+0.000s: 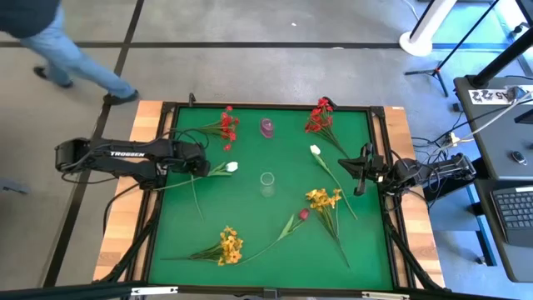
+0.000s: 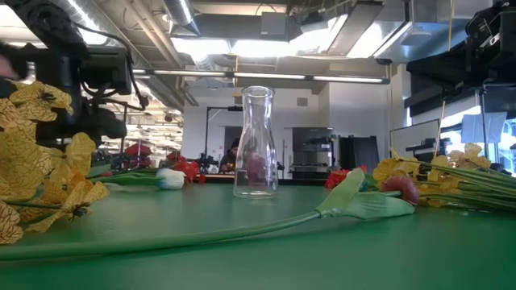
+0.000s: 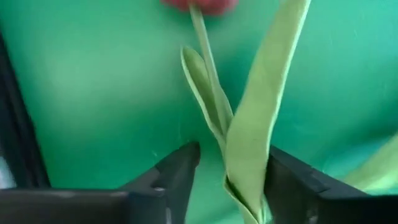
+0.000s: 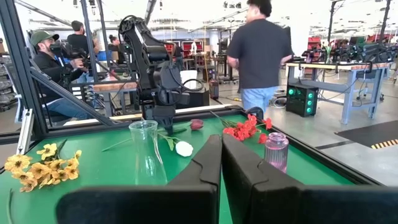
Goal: Sort flowers into vase by color
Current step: Put the left red tulip into the pink vase
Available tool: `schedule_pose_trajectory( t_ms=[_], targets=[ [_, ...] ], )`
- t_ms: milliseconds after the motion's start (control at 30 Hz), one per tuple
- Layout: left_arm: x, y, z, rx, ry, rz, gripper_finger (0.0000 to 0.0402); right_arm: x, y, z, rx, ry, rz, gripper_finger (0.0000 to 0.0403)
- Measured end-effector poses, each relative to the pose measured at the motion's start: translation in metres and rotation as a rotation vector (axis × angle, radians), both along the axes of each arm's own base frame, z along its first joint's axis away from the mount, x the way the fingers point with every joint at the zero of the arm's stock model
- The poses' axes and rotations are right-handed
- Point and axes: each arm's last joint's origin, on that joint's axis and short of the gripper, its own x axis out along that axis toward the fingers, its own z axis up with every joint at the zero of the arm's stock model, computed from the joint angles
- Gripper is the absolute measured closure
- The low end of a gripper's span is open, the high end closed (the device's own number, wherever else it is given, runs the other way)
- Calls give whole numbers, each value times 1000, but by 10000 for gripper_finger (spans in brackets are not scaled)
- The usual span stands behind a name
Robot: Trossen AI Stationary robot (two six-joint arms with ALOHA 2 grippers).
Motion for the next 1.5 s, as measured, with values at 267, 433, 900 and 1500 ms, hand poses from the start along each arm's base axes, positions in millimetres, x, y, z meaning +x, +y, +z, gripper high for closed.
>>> schedule_pose_trajectory(
  t_ms=[267, 433, 900, 1500],
  targets=[
    [5, 4, 19, 35, 23, -38, 391, 0, 0, 0, -1, 3, 0, 388],
    [22, 9, 73, 137, -54, -87, 395, 0, 0, 0, 0, 2, 0, 388],
    [91, 4, 210, 1173, -686, -541, 399, 0, 0, 0, 0, 1, 0, 388],
    [133, 125, 138, 1497, -812, -529, 400, 0, 0, -1, -1, 7, -1, 388]
  ],
)
